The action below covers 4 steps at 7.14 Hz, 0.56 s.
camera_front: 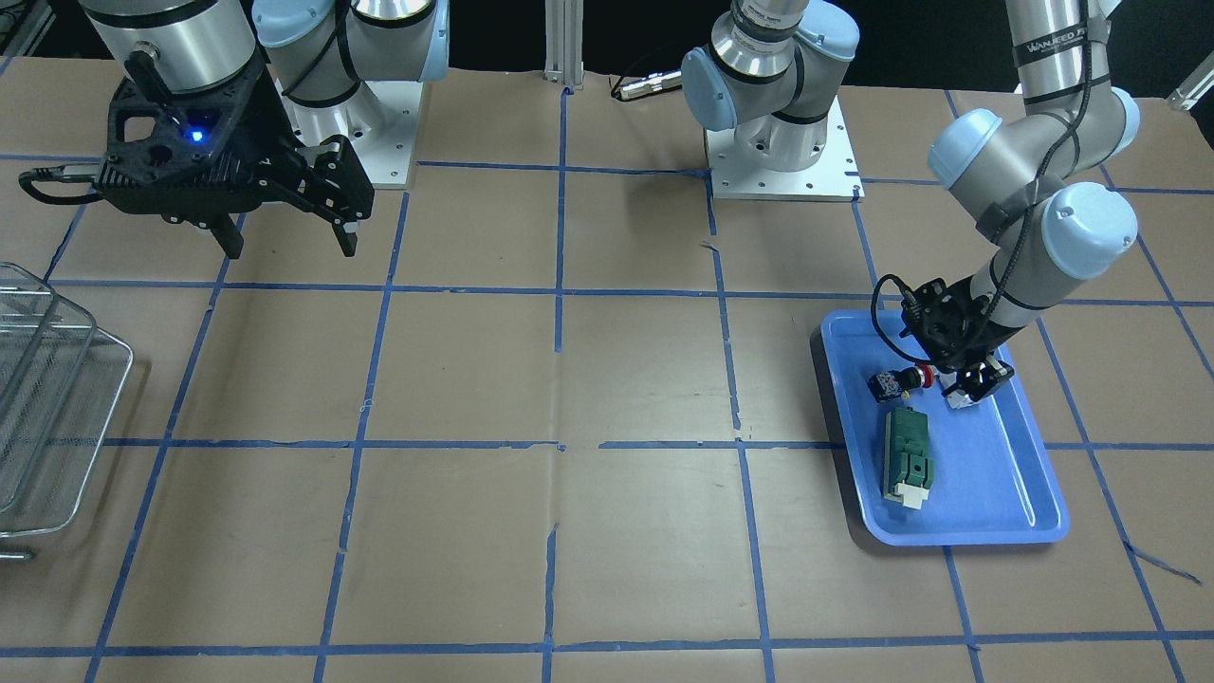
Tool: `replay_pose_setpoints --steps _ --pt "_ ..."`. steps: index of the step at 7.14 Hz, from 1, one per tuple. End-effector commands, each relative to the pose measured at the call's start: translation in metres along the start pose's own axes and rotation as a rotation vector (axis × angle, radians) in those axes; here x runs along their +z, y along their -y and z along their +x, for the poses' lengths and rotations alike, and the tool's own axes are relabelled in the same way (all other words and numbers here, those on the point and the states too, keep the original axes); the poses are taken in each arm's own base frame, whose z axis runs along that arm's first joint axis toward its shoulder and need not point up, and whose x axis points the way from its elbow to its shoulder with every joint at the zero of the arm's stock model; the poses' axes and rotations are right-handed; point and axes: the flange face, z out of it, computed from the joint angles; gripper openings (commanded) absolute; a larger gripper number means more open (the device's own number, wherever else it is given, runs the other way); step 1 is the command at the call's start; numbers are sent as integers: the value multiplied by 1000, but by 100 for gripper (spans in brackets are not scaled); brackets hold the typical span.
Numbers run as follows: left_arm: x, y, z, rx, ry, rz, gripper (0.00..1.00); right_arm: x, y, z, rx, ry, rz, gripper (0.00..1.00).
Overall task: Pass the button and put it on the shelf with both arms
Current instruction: 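Close the left gripper on the red push button's body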
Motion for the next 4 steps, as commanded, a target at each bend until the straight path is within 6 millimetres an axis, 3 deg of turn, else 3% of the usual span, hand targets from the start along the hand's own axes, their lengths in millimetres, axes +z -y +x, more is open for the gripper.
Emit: replay_pose_setpoints --steps 1,4 --pt "22 -8 -6 38 -27 4 100 2 3 5 4 -5 -2 100" --pt "35 -6 -7 69 -50 18 100 2 5 2 -10 -21 50 100"
